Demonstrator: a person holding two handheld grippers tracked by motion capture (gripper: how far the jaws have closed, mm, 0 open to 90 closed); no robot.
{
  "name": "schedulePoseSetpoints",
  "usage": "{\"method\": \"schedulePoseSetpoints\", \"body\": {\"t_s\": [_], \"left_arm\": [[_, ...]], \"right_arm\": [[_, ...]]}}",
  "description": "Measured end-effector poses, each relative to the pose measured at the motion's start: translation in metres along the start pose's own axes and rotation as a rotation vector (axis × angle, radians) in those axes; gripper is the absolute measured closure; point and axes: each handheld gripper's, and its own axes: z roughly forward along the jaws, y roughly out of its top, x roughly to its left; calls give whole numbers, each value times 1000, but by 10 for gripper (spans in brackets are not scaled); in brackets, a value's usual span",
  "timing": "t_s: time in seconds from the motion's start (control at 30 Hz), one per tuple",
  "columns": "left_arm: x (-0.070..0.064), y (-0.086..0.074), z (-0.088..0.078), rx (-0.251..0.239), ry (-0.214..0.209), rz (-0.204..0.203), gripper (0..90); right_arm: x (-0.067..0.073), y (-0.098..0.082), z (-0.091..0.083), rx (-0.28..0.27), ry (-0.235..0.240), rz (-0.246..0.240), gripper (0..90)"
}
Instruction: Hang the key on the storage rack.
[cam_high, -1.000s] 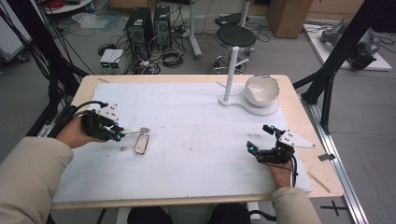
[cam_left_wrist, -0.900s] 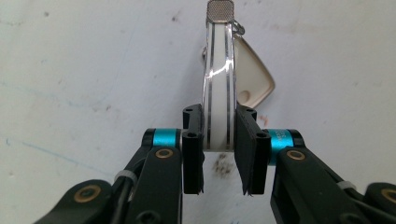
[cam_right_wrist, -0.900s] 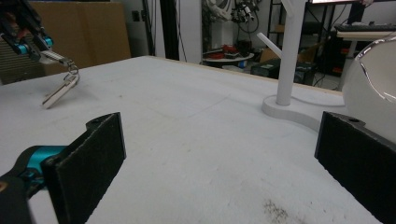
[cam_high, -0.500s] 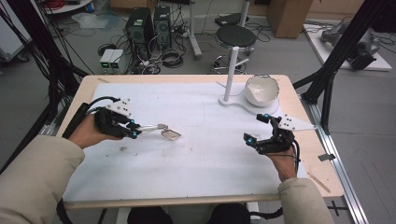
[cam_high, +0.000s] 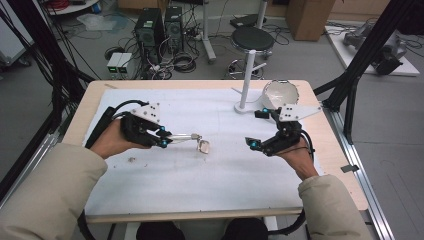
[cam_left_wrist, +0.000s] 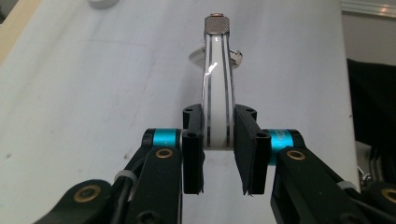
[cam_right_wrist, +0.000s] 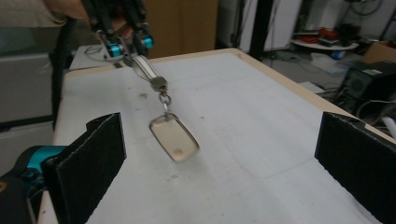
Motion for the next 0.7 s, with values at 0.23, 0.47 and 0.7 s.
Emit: {"method": "schedulePoseSetpoints", "body": {"t_s": [0.23, 0.47, 0.7], "left_arm": [[-6, 18, 14, -17, -30, 26, 739], [-11, 29, 19, -34, -41, 34, 740], [-17, 39, 24, -43, -64, 64, 740]], "right_arm": [[9, 28, 27, 123, 83, -99, 10], [12, 43, 48, 203, 144, -147, 10], [17, 48, 66, 314, 197, -185, 44]]}}
